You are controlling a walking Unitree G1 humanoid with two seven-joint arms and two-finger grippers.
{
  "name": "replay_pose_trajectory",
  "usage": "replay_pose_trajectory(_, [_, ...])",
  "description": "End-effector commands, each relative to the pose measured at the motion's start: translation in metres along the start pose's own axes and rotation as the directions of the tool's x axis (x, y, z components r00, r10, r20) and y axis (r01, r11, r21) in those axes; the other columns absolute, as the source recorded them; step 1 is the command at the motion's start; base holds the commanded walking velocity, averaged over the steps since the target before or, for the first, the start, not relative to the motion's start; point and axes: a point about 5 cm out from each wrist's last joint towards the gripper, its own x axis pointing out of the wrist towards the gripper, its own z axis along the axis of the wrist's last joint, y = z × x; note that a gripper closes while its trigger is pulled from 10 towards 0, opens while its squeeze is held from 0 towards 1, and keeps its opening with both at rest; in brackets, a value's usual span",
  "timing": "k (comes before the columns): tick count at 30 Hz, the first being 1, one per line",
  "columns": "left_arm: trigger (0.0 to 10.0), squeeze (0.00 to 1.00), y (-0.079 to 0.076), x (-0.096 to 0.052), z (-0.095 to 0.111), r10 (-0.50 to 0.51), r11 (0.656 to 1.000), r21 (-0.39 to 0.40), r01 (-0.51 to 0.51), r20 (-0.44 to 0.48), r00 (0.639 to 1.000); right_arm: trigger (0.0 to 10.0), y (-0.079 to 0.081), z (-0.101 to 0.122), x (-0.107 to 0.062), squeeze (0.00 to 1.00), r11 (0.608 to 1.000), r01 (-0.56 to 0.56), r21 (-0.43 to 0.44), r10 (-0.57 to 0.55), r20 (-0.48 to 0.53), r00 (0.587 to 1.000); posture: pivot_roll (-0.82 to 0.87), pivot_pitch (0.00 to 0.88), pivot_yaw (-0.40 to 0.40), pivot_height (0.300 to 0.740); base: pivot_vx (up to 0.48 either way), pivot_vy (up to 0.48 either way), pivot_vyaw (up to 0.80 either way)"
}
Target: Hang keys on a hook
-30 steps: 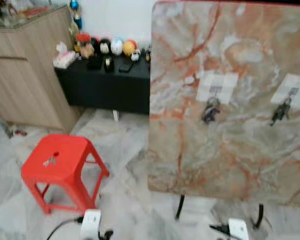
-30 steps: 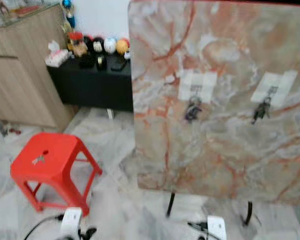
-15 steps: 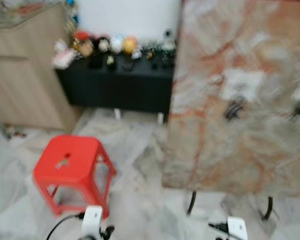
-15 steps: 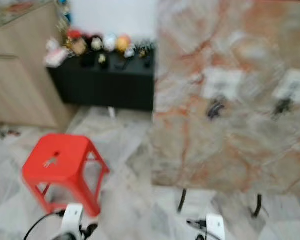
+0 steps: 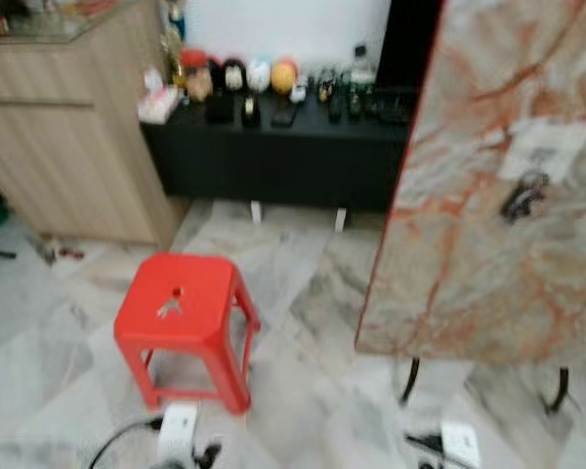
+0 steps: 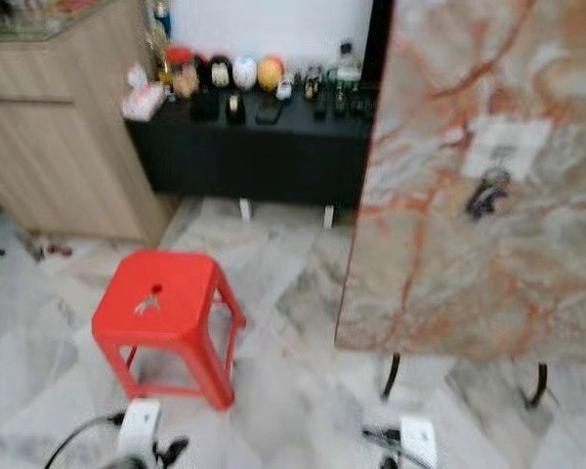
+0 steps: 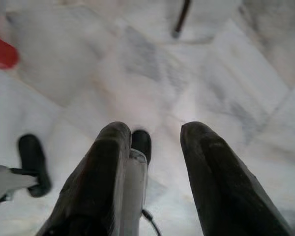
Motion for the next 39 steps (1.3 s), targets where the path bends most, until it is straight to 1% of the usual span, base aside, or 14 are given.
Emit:
replay_pose_trajectory(1, [10.0, 0.0, -0.0038, 0.0005, -0.0014, -0.008, 1.0, -0.006, 0.008, -0.01, 1.0, 10.0, -0.0052, -0.0048, -0.0011, 0.0, 1.0, 0.014, 0.005, -0.014, -0.016, 1.0, -0.07, 0.055, -0.01, 0.74, 0.0, 0.322, 0.0])
replay_pose_trajectory(9, [10.0, 0.0, -0.0036, 0.0006, -0.0009, -0.008, 1.0, -0.005, 0.008, -0.01, 1.0, 10.0, -0.0041, -0.0039, -0.0008, 0.0, 1.0, 0.012, 0.011, -0.012, -0.012, 1.0, -0.07, 0.056, -0.012, 0.74, 0.0, 0.322, 0.0])
replay_pose_trajectory(26, [10.0, 0.0, -0.0044, 0.0006, -0.0015, -0.007, 1.0, -0.006, 0.007, -0.011, 1.0, 10.0, -0.0047, -0.0041, -0.0009, 0.0, 1.0, 0.005, -0.005, -0.005, -0.019, 1.0, -0.07, 0.052, -0.015, 0.74, 0.0, 0.321, 0.0])
replay_pose_trajectory(39, [10.0, 0.0, -0.0046, 0.0002, -0.0029, -0.009, 1.0, -0.003, 0.009, -0.015, 1.0, 10.0, -0.0049, -0.0051, -0.0011, 0.0, 1.0, 0.003, -0.019, -0.003, -0.021, 1.0, -0.07, 0.031, -0.014, 0.74, 0.0, 0.318, 0.0])
